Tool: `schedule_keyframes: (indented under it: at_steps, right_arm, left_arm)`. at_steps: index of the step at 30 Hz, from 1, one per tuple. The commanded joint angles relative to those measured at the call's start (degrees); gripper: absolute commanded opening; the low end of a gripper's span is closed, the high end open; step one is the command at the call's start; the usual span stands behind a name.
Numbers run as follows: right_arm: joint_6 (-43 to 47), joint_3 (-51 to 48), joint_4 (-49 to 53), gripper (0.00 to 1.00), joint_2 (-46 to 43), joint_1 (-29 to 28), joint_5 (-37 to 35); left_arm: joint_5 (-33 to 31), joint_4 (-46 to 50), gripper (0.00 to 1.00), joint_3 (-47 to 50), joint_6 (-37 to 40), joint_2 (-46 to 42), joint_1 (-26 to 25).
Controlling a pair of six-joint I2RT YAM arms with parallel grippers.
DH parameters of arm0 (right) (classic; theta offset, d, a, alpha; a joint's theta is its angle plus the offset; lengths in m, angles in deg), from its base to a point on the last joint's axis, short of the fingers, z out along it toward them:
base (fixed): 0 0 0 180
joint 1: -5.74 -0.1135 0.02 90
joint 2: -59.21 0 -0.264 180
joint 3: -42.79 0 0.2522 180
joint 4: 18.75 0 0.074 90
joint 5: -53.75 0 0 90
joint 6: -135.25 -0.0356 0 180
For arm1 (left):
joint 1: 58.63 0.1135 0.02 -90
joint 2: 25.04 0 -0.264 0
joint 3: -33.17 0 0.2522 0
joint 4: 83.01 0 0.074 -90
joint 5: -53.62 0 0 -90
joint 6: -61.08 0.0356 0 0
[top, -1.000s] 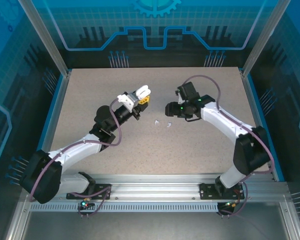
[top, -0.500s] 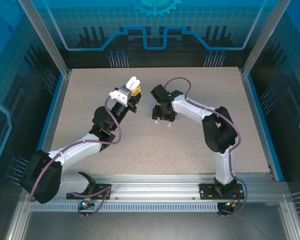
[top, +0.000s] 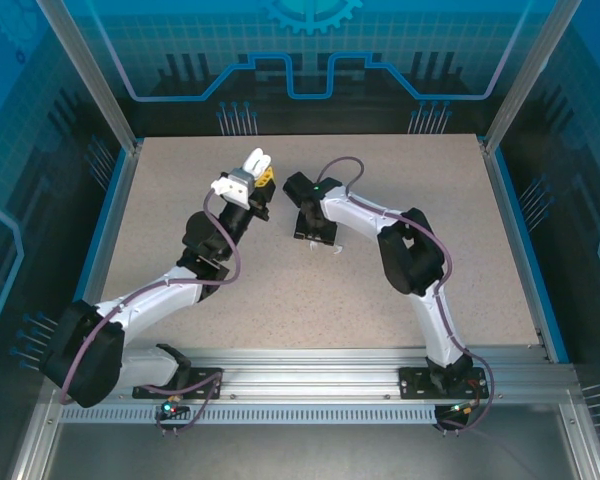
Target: Insert wireless bluetooth earbuds into charging case
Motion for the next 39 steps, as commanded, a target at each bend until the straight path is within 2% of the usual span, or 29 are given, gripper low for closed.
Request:
schedule_keyframes:
  at_steps: [1, 11, 18, 23, 28, 39]
  right_arm:
    - [-2.5, 2.2, 3.6, 0.56, 2.1, -0.7, -1.8]
    - [-3.1, 4.1, 4.0, 0.49, 4.4, -0.9, -1.3]
    - [-3.1, 5.6, 4.0, 0.40, 6.9, -0.9, -0.6]
    - [-3.2, 6.0, 3.7, 0.39, 7.5, -0.9, 0.0]
    - [-3.4, 5.5, 3.4, 0.33, 7.7, -0.9, 0.5]
    - [-3.7, 3.3, 2.3, 0.33, 6.7, -1.6, 0.4]
  left_arm:
    - [-0.9, -2.7, 0.00, -1.3, -1.3, -1.8, 0.6]
    - [-0.7, -3.0, 0.00, -0.8, -1.9, -1.7, 0.8]
    - [-0.6, -3.2, 0.00, -0.4, -1.9, -1.7, 0.9]
    - [-0.5, -3.1, 0.00, -0.3, -1.9, -1.7, 1.0]
    - [-0.5, -3.1, 0.00, -0.3, -2.3, -1.5, 1.0]
    - [-0.4, -3.0, 0.00, -0.1, -2.4, -1.5, 1.1]
